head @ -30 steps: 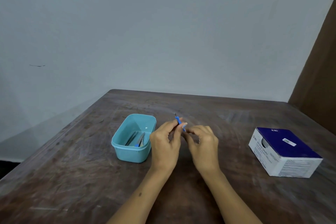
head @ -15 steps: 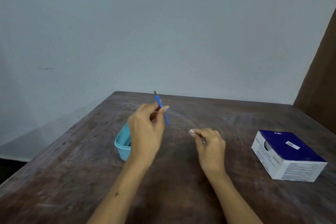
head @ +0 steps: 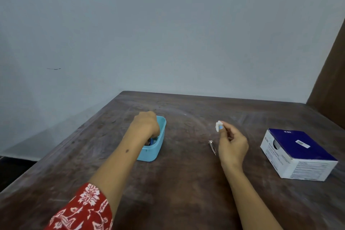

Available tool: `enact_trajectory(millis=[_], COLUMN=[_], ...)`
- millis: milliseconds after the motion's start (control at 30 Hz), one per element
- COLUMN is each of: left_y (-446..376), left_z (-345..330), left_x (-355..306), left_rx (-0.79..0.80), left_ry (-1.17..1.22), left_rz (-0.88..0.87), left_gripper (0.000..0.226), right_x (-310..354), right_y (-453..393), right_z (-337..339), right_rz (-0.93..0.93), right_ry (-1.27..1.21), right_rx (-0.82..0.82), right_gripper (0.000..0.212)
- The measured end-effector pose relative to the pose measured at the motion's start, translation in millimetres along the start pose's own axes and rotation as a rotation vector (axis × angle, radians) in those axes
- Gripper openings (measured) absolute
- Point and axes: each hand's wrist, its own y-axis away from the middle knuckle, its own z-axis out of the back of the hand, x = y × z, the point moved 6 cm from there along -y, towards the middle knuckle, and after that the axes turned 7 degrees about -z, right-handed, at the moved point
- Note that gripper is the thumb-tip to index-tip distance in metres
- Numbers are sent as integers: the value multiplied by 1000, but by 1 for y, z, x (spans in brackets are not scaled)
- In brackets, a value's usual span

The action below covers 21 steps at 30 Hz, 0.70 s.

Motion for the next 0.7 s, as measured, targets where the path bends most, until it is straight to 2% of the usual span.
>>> enact_trajectory(millis=[67, 200, 267, 367, 433, 533, 633, 700], left_y=[3, 20, 30, 39, 41, 36, 31, 29], left_z=[2, 25, 15, -34, -62, -79, -83, -83], left_x=[-1, -24, -47, -83, -100, -112, -114, -113], left_rx=[-17, -381, -460, -324, -239, -204, -194, -198], left_ry=[-38, -25, 44, 188, 206, 242, 218, 194], left_rz=[9, -120, -230, -315, -310, -273, -255, -264], left_gripper=[19, 5, 11, 30, 38, 45, 41, 31], right_x=[-9, -14, -13, -16, -17, -15, -12, -13], right_y=[-5, -11, -11, -12, -11, -9, -8, -7], right_z=[4, 13, 17, 20, 21, 23, 21, 18], right_rz=[-137, -286, -316, -355, -378, -388, -356, -327], right_ry=[-137, -361, -415, -440, -460, -460, -420, -353], right_rx=[-30, -98, -110, -112, -115, -107, -74, -60], right_gripper=[15, 25, 27, 21, 16, 8, 12, 17])
